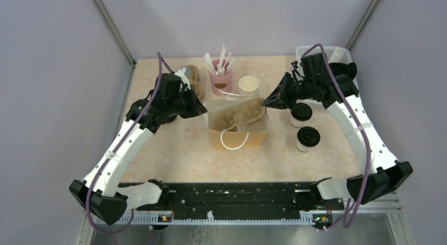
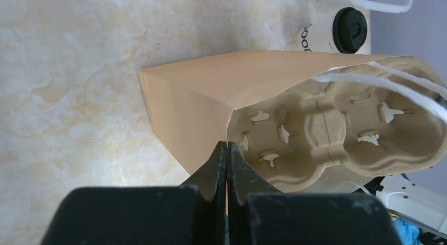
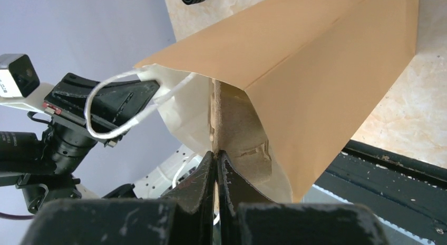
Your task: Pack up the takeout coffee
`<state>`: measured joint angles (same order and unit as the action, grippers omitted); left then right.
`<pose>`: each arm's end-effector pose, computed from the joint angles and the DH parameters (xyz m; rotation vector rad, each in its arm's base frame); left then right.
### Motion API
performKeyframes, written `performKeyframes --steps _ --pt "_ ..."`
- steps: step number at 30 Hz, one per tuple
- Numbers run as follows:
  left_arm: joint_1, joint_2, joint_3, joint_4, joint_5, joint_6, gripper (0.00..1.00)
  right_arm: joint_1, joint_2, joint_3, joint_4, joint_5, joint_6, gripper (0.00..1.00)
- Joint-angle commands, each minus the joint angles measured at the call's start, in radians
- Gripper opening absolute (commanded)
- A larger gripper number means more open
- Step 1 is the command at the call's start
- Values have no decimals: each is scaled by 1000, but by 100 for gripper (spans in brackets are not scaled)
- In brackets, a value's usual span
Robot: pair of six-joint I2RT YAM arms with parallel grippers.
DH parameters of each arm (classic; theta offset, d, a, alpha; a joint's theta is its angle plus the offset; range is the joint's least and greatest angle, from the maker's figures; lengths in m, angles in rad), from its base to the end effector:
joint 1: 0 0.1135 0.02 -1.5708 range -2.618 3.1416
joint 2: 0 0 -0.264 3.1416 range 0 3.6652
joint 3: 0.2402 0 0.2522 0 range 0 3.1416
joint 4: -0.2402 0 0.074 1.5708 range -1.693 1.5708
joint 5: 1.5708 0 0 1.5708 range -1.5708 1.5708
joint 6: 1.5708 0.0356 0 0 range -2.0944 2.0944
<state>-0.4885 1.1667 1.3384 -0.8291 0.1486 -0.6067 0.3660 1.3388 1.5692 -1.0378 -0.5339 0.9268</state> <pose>0.2039 -0.1144 0.3905 -0.0525 2.3297 -0.7437 0.2330 0.1087 0.4092 0.4431 2.5647 1.1903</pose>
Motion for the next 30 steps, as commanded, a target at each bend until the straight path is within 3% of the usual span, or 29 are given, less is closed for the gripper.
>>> performKeyframes --steps 1,11,30 --pt "-6 -42 -3 112 3 44 0 -6 -41 14 28 -15 12 0" --pt "-6 -20 -19 84 39 -53 0 48 -99 -104 283 71 -111 0" --pt "-7 17 7 22 28 -60 0 114 -60 -230 476 41 -200 0"
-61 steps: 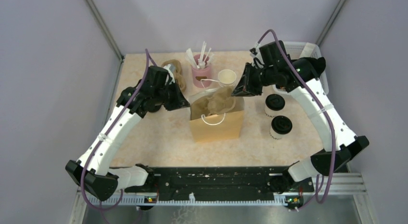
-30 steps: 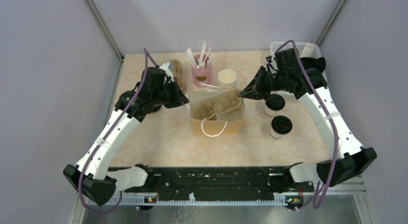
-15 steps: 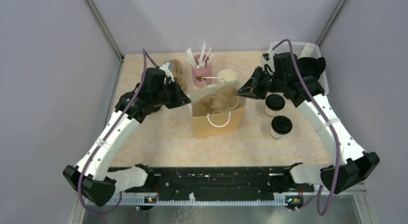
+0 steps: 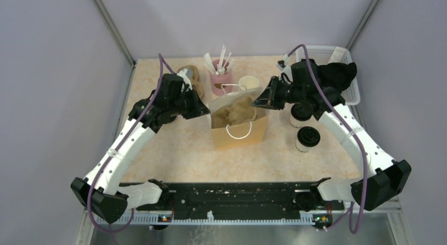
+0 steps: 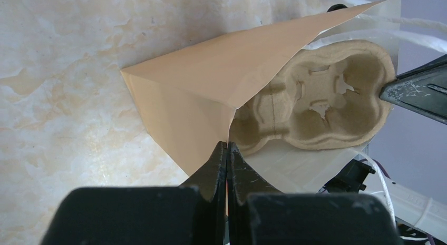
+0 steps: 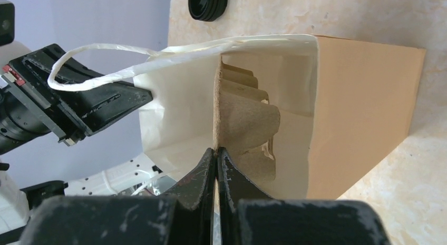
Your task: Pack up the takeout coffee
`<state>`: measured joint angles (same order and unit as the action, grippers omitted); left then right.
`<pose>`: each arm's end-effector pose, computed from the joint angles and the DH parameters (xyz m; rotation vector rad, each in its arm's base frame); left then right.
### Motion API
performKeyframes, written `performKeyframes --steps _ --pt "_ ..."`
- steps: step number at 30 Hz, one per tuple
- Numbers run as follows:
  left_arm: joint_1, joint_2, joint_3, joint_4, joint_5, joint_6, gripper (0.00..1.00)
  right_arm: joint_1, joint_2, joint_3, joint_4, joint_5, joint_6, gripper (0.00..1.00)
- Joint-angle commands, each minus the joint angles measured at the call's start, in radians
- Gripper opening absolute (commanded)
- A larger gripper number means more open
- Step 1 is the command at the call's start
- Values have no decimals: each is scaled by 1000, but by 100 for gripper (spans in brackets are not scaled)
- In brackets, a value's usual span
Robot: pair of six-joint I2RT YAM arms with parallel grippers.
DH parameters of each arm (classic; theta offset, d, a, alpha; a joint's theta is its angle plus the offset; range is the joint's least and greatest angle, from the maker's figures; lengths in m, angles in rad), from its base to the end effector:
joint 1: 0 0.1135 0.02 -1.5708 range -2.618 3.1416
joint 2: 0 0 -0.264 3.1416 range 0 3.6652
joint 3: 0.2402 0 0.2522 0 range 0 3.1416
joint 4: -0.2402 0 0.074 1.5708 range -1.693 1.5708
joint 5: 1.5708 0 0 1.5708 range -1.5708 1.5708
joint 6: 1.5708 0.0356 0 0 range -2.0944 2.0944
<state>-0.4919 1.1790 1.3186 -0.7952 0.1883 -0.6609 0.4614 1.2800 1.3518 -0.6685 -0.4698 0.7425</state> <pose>0.2082 -0.1191 0.3846 -0.0892 2.3451 -0.8148 0.2362 0.1354 0.3844 0.0340 2.3479 1.1581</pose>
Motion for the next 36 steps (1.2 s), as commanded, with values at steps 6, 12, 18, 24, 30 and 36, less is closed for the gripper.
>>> performKeyframes --steps 6,12,18,24,30,36 --pt "-4 12 32 -12 -9 -6 0 35 25 -7 125 -30 -19 0" --pt "-3 18 34 -13 -6 -7 0 35 20 -56 177 -76 31 0" --pt "-4 16 32 -13 -13 -10 0 37 30 -86 207 -114 66 0" --pt "-4 11 25 -13 -16 -13 0 37 28 -88 203 -109 57 0" --pt "-4 5 22 -15 -26 -16 0 36 48 -27 80 -40 -4 8" --pt "-4 8 21 -21 -41 -14 0 43 113 390 -421 238 -248 62"
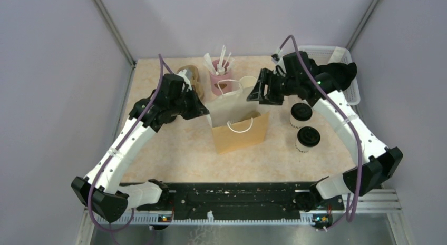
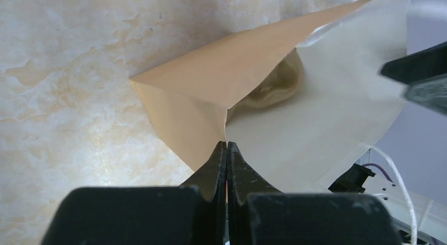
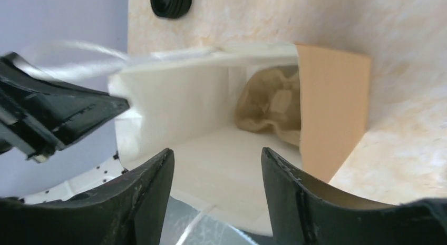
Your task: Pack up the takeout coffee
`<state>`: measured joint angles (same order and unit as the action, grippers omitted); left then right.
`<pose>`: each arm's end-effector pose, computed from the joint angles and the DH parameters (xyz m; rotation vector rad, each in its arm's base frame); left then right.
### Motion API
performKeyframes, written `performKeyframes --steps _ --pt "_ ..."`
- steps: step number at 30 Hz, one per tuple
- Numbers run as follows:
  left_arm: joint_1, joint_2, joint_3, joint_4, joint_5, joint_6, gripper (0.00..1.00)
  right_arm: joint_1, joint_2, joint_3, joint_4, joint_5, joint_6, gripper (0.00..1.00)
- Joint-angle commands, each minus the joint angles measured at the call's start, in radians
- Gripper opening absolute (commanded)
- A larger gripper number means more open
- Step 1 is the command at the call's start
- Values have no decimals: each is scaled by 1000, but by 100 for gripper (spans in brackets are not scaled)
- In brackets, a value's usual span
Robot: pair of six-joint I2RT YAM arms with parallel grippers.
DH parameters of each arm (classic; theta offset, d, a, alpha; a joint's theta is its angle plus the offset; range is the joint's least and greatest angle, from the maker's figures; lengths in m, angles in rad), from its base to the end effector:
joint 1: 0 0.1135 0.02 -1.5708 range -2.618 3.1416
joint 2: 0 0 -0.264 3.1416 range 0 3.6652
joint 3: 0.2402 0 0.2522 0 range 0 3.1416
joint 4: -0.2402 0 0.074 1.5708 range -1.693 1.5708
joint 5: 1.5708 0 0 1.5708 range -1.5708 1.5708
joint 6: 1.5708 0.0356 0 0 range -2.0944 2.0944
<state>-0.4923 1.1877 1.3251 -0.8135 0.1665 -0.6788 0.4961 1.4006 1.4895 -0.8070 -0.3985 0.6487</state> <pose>0.2095 -0.1190 0.3831 -0.1259 2.3626 -0.7912 0.2523 0.1523 0.3849 -0.0371 2.4485 1.0139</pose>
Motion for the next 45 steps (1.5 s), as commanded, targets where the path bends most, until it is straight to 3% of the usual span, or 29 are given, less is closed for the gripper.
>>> performKeyframes --steps 1,4,8,13,19,21,23,27,30,31,35,38,41,43,45 --pt "-4 3 13 -4 -19 4 0 8 -15 294 -302 155 -157 64" --pt "-3 9 19 -9 -16 8 0 8 -23 408 -336 109 -171 71" --pt "-2 8 31 -20 -18 12 21 4 -19 481 -411 185 -224 76" --pt "-5 56 82 -99 -5 18 32 -4 22 418 -476 255 -289 82" --pt "-5 89 97 -152 -10 8 34 57 99 363 -426 351 -318 84" --pt "-9 104 109 -173 -22 6 32 102 149 390 -453 453 -333 80" --pt "-9 113 122 -192 -35 10 27 142 187 412 -456 521 -344 73" --pt "-9 142 204 -230 -64 14 12 194 239 439 -476 579 -331 28" --pt "-9 168 303 -290 -93 12 2 238 274 564 -595 670 -304 2" --pt "-9 174 330 -313 -99 9 0 244 276 600 -631 670 -291 0" --pt "-9 174 411 -385 -103 -18 0 251 249 682 -692 611 -253 0" --pt "-9 153 385 -406 -105 -43 0 252 244 691 -683 563 -228 0" --pt "-6 132 276 -345 -95 -41 15 236 238 523 -568 561 -247 0" --pt "-3 149 237 -315 -71 -28 20 213 261 447 -534 560 -265 19" --pt "-2 164 278 -329 -40 -18 26 216 309 530 -615 568 -274 38"
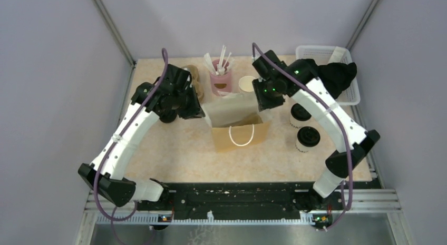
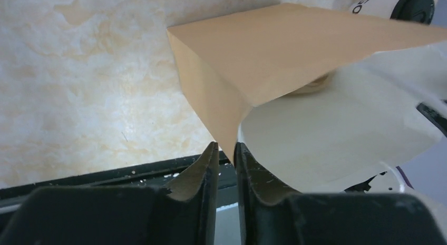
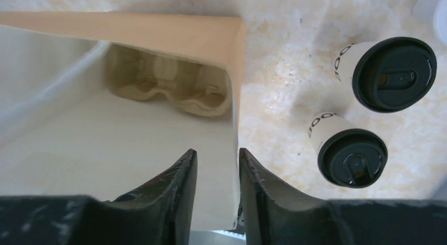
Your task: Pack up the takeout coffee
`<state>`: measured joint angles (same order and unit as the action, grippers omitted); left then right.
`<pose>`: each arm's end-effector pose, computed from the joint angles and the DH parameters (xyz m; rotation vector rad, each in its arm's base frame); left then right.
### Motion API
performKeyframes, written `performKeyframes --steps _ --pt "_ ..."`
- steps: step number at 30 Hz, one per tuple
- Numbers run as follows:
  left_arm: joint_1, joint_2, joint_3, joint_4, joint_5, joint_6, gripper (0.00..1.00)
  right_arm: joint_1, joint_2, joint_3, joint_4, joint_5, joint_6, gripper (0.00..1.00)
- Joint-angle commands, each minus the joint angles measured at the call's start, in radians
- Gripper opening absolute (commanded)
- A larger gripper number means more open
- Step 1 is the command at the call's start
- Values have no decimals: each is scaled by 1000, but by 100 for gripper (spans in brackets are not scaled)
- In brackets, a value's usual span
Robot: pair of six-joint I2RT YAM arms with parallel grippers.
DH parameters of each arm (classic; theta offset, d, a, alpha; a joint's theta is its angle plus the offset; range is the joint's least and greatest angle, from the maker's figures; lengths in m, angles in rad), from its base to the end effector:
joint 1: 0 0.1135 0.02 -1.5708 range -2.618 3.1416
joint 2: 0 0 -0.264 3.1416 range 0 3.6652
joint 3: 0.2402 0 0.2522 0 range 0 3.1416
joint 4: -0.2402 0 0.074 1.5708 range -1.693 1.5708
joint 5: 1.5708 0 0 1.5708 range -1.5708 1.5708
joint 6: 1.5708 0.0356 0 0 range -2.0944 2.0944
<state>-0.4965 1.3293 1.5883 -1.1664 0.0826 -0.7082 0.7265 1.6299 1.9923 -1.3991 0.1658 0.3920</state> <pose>0.2146 -0.1196 0.4043 -0.2358 2.5669 -0.5907 0.2273 0.1942 0.4261 -0.3740 2.5703 0.1940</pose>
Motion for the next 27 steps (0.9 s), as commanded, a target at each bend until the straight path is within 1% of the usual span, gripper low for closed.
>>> performKeyframes --steps 1,2,3,5,7,9,10,11,13,14,16,18,20,23,25,27 --pt "2 23 37 12 45 14 32 -5 87 72 -42 16 -22 43" --pt "2 17 47 9 39 17 38 4 85 102 -45 25 -27 47" --pt "2 7 42 11 28 20 43 9 79 124 -47 31 -28 49" --pt "2 -14 22 30 18 25 50 9 72 148 -51 27 -28 51" --pt "2 -28 0 51 28 24 53 8 73 137 -52 21 -30 53" --pt "2 -29 -27 67 45 27 53 11 70 112 -41 12 -28 52" --pt "2 -26 -36 74 56 30 48 11 69 103 -34 8 -26 49" --pt "2 -18 -41 80 66 34 44 12 71 104 -29 0 -24 43" --pt "2 -1 -33 91 88 44 35 20 81 144 -35 -9 -21 28" --pt "1 7 -20 87 93 49 29 28 94 178 -45 -12 -21 20" --pt "2 23 24 68 90 56 17 34 119 259 -76 -25 -19 8" --pt "1 34 90 38 83 56 7 37 131 323 -100 -57 -17 0" --pt "2 39 153 -1 76 52 2 37 114 329 -97 -93 5 0" --pt "2 18 180 -25 64 31 0 37 89 296 -86 -106 13 0" --pt "1 -17 104 5 65 23 0 37 65 216 -47 -71 -1 0" --pt "2 -49 6 43 81 16 3 35 69 183 -37 -46 -15 0"
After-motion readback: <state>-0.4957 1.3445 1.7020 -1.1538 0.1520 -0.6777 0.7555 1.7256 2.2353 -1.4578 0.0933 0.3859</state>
